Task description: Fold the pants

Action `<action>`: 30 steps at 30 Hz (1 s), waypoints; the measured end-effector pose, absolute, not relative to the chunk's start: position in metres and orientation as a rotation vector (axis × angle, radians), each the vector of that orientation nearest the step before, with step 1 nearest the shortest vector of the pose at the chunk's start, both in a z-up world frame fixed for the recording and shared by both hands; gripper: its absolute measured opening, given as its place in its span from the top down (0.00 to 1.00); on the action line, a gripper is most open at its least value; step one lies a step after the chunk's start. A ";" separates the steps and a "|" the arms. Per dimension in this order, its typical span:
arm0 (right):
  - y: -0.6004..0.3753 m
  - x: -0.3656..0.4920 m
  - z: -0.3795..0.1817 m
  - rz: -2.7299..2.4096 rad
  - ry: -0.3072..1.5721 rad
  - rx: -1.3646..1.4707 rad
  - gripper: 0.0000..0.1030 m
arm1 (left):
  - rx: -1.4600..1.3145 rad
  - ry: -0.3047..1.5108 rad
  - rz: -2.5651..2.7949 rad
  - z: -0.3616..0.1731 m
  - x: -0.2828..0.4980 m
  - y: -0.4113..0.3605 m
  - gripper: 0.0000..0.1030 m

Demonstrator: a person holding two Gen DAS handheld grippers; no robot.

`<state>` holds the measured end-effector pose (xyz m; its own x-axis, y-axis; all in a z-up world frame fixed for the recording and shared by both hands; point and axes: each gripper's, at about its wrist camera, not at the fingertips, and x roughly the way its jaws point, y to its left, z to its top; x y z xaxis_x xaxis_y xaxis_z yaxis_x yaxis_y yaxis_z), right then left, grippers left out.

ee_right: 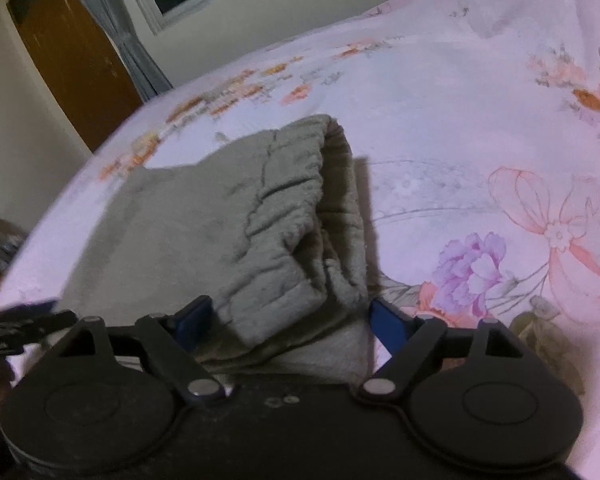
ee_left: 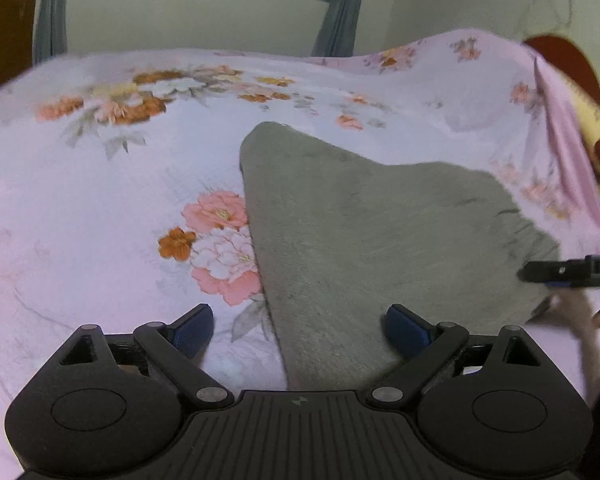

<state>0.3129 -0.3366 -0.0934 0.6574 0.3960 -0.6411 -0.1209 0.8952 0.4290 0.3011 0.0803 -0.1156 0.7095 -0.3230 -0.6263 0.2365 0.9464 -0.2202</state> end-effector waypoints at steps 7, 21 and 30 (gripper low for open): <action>-0.350 0.302 -0.075 0.280 0.645 0.430 0.56 | -0.199 0.719 -0.353 -0.124 0.306 0.088 0.09; -0.358 0.317 -0.092 0.243 0.778 0.459 0.56 | -0.239 0.730 -0.377 -0.132 0.314 0.093 0.09; -0.371 0.324 -0.096 0.299 0.763 0.515 0.23 | -0.299 0.728 -0.433 -0.133 0.330 0.099 0.09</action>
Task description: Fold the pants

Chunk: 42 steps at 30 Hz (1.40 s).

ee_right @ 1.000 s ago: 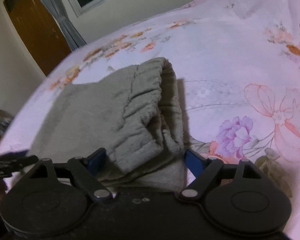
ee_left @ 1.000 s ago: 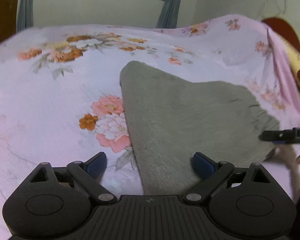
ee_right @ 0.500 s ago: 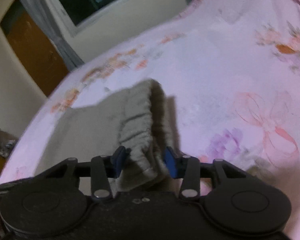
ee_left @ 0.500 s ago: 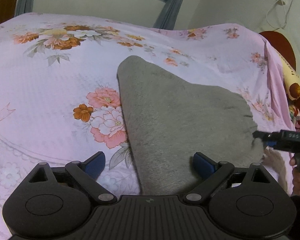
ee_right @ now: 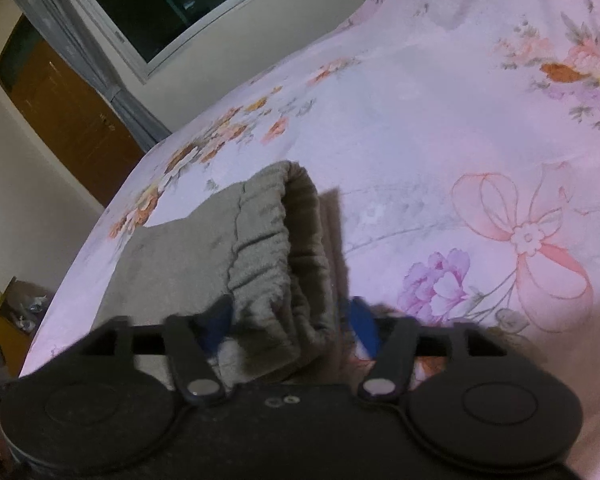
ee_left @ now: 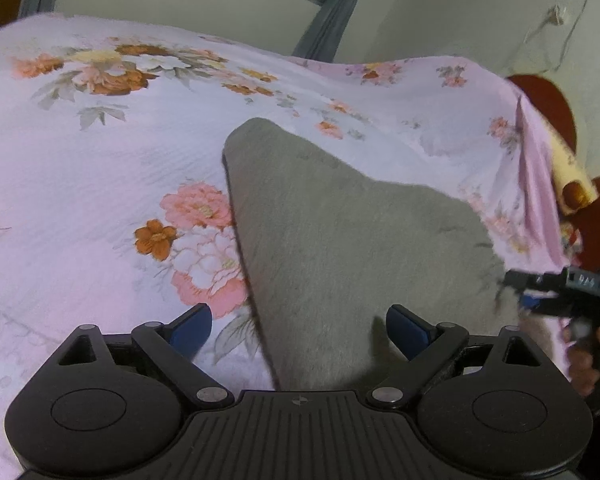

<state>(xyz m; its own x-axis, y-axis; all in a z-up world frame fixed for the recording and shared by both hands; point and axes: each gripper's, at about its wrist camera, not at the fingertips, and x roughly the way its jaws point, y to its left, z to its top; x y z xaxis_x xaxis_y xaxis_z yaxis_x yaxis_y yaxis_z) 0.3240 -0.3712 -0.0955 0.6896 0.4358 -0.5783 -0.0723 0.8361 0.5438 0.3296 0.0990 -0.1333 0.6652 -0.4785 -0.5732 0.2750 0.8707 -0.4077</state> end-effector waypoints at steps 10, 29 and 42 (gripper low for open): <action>-0.402 0.360 -0.124 0.538 0.843 0.657 0.23 | -0.529 0.821 -0.701 -0.162 0.390 0.119 0.37; -0.377 0.419 -0.113 0.786 0.878 0.639 0.49 | -0.675 0.774 -0.841 -0.175 0.437 0.109 0.74; -0.323 0.549 -0.075 0.894 0.812 0.618 0.52 | -0.673 0.609 -0.732 -0.114 0.536 0.169 0.74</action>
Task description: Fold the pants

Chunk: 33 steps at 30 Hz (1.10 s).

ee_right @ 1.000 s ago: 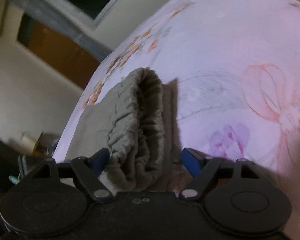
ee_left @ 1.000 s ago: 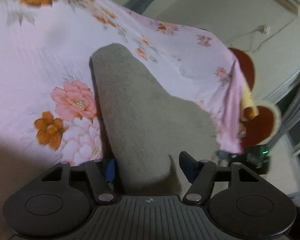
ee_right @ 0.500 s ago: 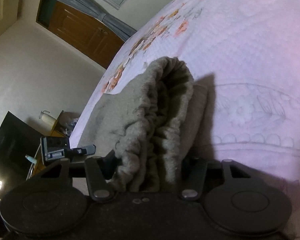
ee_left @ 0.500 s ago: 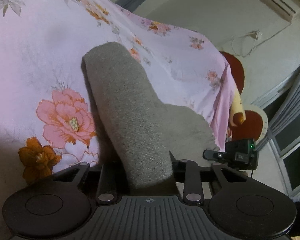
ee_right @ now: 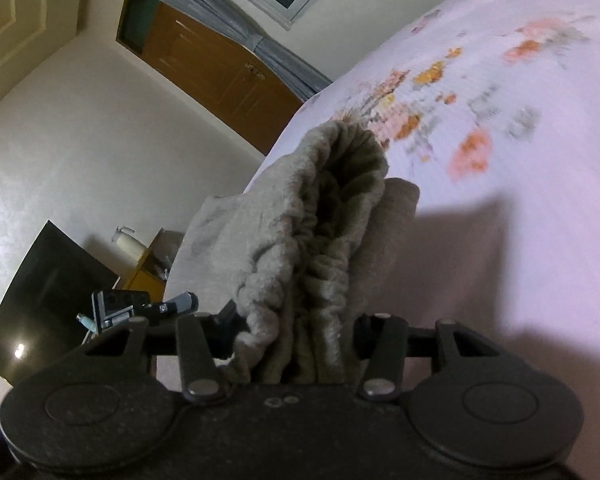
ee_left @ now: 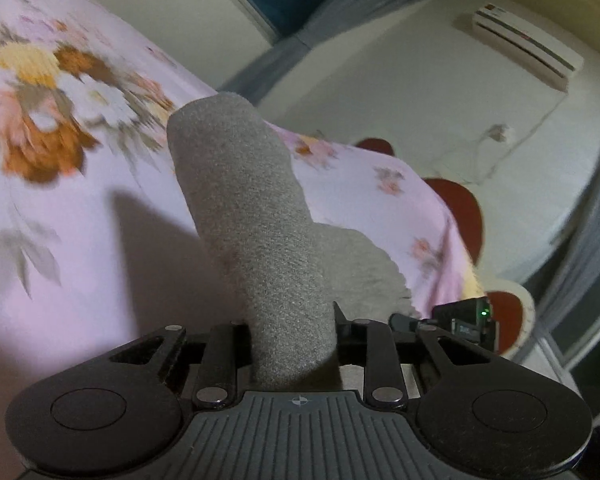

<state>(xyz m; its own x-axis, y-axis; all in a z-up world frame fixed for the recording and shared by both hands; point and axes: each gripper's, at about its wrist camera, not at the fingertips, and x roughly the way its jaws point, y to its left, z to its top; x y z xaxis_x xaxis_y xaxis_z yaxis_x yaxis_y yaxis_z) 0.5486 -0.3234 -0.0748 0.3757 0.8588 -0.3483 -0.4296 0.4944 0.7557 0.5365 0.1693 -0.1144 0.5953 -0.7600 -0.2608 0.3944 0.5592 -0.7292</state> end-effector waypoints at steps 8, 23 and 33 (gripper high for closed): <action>-0.298 0.609 -0.116 0.815 0.879 0.595 0.46 | -0.651 0.698 -0.612 -0.156 0.600 0.183 0.72; -0.282 0.569 -0.110 0.598 0.934 0.445 0.16 | -0.408 0.703 -0.398 -0.154 0.550 0.164 0.32; -0.266 0.460 -0.015 0.357 0.792 0.201 0.00 | -0.190 0.620 -0.194 -0.071 0.432 0.124 0.03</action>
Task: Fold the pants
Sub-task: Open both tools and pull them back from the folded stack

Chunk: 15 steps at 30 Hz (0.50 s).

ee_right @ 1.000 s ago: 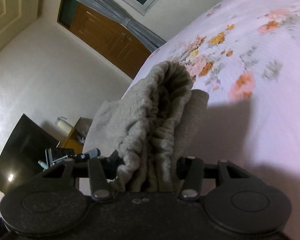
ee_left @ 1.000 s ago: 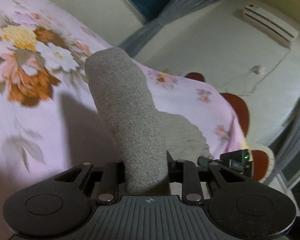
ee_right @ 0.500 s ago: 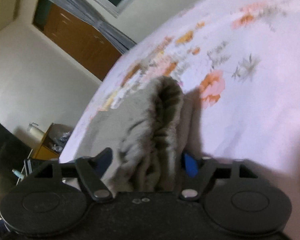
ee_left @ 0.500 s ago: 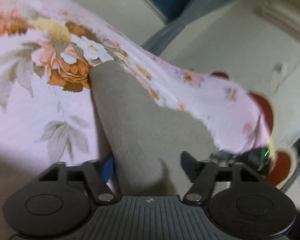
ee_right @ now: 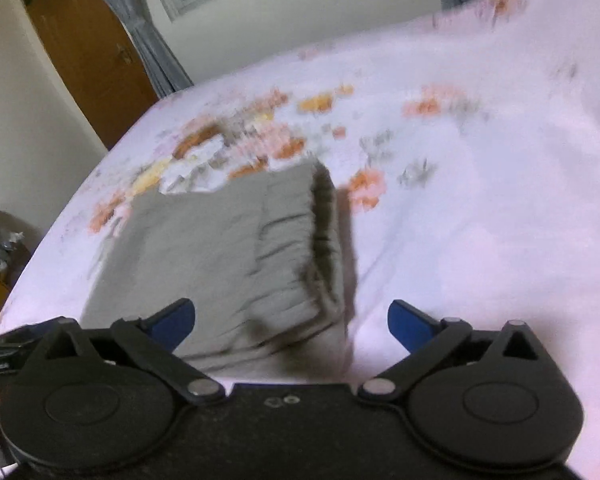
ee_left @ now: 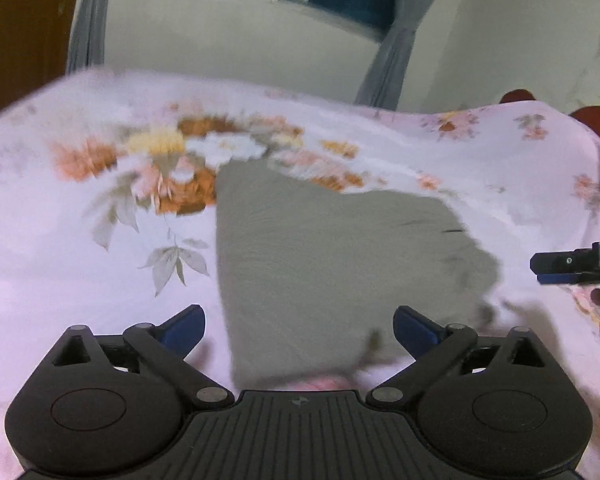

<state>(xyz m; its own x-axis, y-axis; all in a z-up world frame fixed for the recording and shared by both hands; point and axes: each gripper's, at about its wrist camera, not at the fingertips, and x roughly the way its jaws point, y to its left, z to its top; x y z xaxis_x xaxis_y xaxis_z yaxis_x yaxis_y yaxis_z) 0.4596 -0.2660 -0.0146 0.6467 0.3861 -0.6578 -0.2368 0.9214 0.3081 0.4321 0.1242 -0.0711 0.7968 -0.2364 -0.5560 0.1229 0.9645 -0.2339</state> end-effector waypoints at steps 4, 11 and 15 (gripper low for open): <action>-0.253 0.379 0.033 0.353 0.688 0.103 0.00 | -0.132 0.535 -0.187 -0.025 0.353 0.107 0.00; -0.250 0.257 0.072 0.319 0.610 0.058 0.00 | -0.121 0.470 -0.163 0.028 0.222 0.086 0.00; -0.255 0.204 0.083 0.314 0.574 0.068 0.00 | -0.141 0.442 -0.168 0.045 0.166 0.078 0.00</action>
